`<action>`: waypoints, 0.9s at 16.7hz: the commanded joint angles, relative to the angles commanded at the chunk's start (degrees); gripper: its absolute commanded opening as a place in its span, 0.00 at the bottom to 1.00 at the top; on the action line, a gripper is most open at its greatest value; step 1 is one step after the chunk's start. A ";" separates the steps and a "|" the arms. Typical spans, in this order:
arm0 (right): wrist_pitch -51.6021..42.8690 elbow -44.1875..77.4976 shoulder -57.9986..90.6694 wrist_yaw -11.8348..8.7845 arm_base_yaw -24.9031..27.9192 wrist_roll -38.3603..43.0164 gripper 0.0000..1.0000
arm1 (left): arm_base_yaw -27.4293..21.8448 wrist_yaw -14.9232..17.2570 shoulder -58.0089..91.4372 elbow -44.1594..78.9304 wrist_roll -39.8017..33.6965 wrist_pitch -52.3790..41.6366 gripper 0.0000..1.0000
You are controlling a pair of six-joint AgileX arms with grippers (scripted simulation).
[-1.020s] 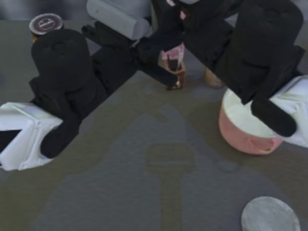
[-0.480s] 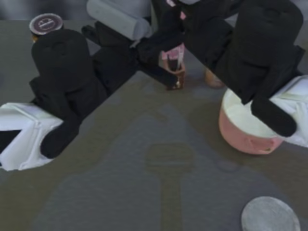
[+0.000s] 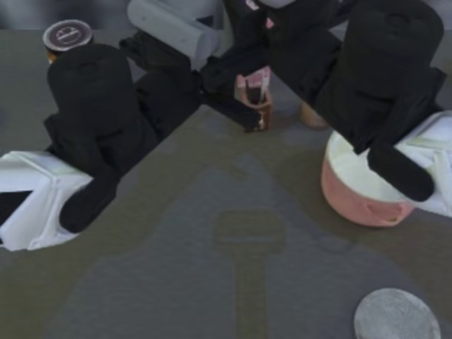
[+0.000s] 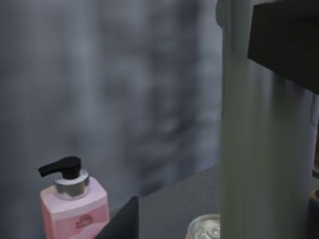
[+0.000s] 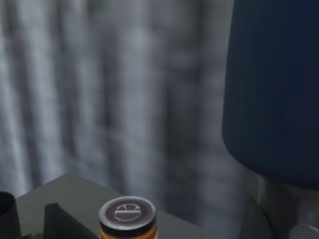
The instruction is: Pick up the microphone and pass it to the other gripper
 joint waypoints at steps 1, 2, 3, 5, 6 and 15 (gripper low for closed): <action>0.00 0.00 0.00 0.00 0.00 0.00 0.00 | 0.00 0.00 0.00 0.00 0.00 0.00 1.00; 0.00 0.00 0.00 0.00 0.00 0.00 0.00 | 0.00 0.00 0.00 0.00 0.00 0.00 1.00; 0.00 0.00 0.00 0.00 0.00 0.00 0.00 | 0.00 0.00 0.00 0.00 0.00 0.00 1.00; 0.09 0.29 -0.90 0.81 -0.10 -0.63 0.00 | 2.00 -2.10 0.44 -0.51 0.90 -0.08 1.00; 0.08 0.18 -1.02 0.70 -0.20 -0.64 0.00 | 2.03 -2.05 0.25 -0.68 0.90 -0.13 1.00; 0.00 -6.33 -7.70 -6.08 -6.31 -0.35 0.00 | 5.06 -0.44 -16.03 -14.39 0.83 -2.68 1.00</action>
